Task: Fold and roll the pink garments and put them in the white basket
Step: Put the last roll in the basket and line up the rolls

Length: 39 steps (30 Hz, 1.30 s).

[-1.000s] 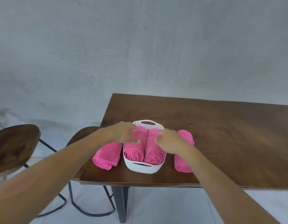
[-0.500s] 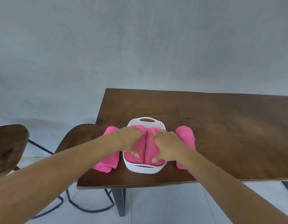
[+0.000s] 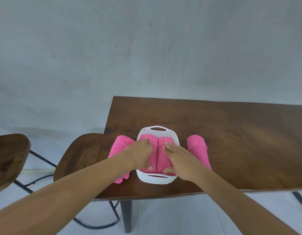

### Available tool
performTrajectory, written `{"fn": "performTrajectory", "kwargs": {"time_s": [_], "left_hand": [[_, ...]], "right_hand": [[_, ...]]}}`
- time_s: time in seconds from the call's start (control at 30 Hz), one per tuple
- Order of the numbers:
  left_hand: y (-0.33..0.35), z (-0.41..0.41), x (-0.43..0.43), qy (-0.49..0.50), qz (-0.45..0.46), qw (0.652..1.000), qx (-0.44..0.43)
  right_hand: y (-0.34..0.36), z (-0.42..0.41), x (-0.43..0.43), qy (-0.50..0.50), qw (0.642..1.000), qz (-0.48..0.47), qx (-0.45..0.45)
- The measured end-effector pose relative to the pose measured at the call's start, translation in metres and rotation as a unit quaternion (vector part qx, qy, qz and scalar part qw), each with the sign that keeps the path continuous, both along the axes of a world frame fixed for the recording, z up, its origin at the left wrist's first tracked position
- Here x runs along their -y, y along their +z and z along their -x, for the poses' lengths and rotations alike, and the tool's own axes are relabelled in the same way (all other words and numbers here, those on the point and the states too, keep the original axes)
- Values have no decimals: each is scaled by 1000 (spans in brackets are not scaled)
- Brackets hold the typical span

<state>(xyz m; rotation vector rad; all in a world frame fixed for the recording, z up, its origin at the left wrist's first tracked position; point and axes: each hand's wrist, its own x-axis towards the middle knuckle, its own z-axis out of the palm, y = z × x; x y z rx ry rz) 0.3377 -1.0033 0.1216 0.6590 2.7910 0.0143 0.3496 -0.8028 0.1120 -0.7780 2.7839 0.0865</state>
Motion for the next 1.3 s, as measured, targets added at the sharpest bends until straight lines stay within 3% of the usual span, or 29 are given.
{"fn": "performTrajectory", "kwargs": {"time_s": [0.13,0.23,0.4,0.57,0.73,0.83,0.93,1.07,1.17,1.3], "left_hand": [[-3,-2,14,-29,-49,998,-30],[-2,-8,34,-21,-105,993,-56],[-11,-7,83,119,-148,980,-66],[-40,-6,107,234,-140,962,-6],[-43,-3,98,337,-290,886,133],[-47,0,93,377,-320,849,186],[-48,-1,87,406,-366,807,222],[-43,-6,86,420,-396,778,248],[-41,-9,93,430,-458,729,273],[-23,-15,101,409,-484,722,279]], "right_hand": [[3,-3,-6,-4,1000,8,8],[0,-6,-18,-51,996,73,-17],[-7,-18,-50,-179,965,124,-144],[-16,-18,-75,-292,946,67,-123],[-25,-10,-71,-350,930,90,-61],[-30,-3,-66,-359,928,75,-64],[-32,0,-61,-380,921,71,-51],[-36,-1,-58,-405,908,102,-35],[-39,-1,-62,-422,895,135,-46],[-39,-2,-73,-441,861,253,-27]]}}
